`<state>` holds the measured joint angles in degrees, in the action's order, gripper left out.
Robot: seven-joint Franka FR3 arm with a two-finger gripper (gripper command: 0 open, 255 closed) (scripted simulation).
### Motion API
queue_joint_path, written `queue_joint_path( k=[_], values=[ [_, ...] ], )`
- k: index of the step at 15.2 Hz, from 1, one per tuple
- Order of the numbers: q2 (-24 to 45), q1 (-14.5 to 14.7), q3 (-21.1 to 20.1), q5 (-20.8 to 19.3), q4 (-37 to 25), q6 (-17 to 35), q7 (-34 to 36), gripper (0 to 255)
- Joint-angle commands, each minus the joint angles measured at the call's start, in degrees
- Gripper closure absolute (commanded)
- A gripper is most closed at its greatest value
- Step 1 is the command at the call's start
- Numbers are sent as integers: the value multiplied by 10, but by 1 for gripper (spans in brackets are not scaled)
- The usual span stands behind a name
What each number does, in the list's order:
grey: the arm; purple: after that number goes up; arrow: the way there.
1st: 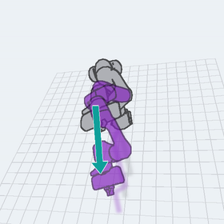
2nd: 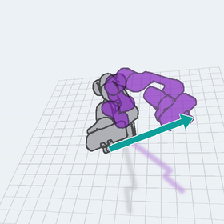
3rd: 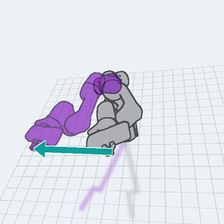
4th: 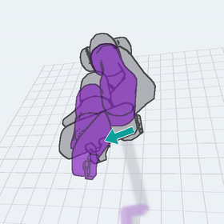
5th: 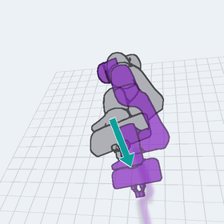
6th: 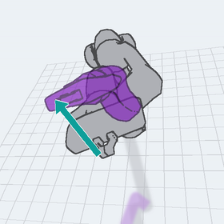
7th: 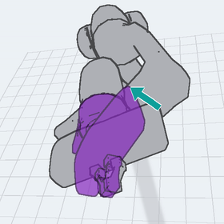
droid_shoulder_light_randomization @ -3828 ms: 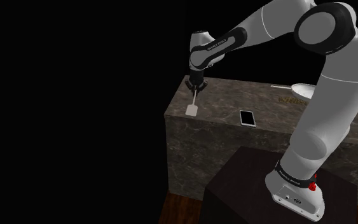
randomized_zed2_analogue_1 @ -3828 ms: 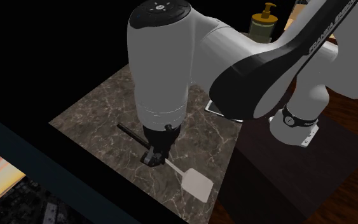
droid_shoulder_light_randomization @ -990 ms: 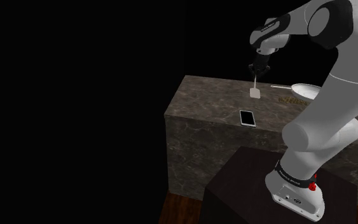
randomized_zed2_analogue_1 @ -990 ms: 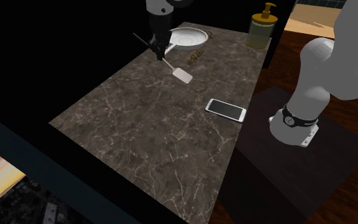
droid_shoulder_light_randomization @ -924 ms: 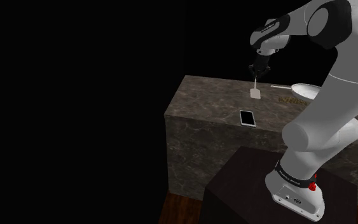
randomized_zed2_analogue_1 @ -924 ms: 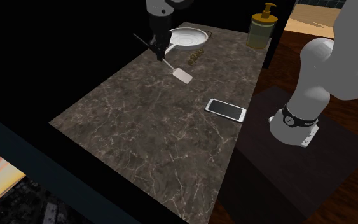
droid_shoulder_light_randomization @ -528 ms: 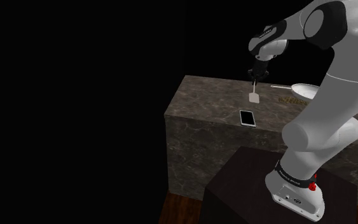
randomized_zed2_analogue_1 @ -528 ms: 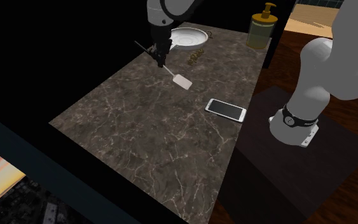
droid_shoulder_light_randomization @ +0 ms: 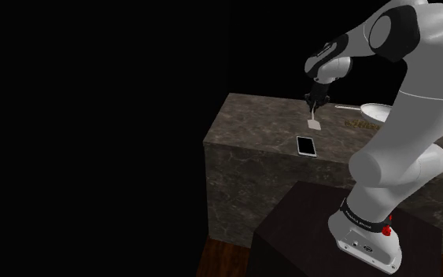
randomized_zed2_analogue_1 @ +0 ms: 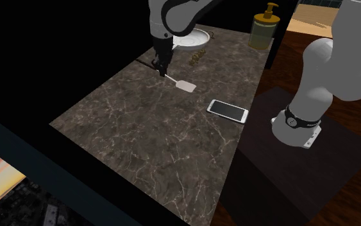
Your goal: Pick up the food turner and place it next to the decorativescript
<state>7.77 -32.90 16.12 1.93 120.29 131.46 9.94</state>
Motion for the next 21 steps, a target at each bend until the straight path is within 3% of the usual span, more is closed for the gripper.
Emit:
queue_joint_path(
  k=[1,9,10,15,19,21],
  values=[
    [8,-1,-1,3,7,15,-2,255],
    [11,-1,-1,4,9,19,-3,255],
    [11,-1,-1,4,9,19,-3,0],
    [11,-1,-1,4,9,19,-3,0],
    [-32,3,1,-12,-16,-47,9,0],
    [-32,3,1,-12,-16,-47,9,0]
  ],
)
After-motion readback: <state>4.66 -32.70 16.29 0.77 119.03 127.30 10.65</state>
